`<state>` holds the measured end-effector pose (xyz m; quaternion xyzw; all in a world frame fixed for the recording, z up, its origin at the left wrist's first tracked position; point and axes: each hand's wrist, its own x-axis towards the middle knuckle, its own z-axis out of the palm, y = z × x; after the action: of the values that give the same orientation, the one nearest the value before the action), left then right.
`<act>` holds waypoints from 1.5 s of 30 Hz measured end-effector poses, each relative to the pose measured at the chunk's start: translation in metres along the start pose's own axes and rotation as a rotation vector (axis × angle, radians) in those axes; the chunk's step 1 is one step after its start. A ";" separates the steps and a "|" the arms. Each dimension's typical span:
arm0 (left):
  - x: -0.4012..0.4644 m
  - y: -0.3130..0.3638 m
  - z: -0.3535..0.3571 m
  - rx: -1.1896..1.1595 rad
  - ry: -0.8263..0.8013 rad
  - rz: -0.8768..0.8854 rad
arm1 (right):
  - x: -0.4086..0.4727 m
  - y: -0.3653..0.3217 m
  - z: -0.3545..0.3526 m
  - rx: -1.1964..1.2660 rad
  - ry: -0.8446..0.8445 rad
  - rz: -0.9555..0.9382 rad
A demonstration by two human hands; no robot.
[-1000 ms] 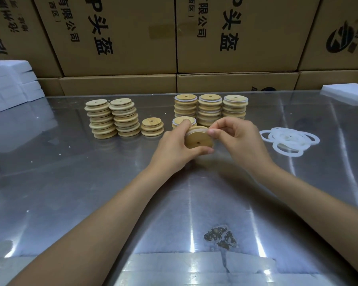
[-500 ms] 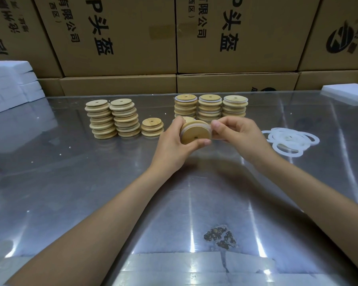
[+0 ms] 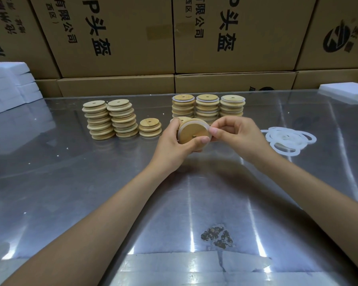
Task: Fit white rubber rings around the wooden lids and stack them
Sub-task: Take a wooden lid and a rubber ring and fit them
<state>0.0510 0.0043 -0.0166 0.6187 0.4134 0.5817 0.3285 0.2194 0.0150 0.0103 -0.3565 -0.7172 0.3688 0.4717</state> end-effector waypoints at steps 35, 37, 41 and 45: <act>0.007 -0.008 -0.006 0.487 0.191 0.083 | 0.000 0.018 0.003 0.075 0.044 0.410; 0.013 -0.008 -0.009 0.488 0.275 0.052 | 0.000 0.019 0.003 0.045 0.038 0.404; 0.028 -0.010 -0.016 0.428 0.343 -0.065 | 0.001 0.021 0.004 -0.058 0.044 0.355; 0.044 -0.014 -0.015 0.377 0.332 -0.164 | 0.001 0.025 0.002 -0.173 0.065 0.303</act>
<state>0.0331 0.0489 -0.0078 0.5294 0.6114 0.5596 0.1809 0.2212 0.0272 -0.0113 -0.5115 -0.6686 0.3610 0.4013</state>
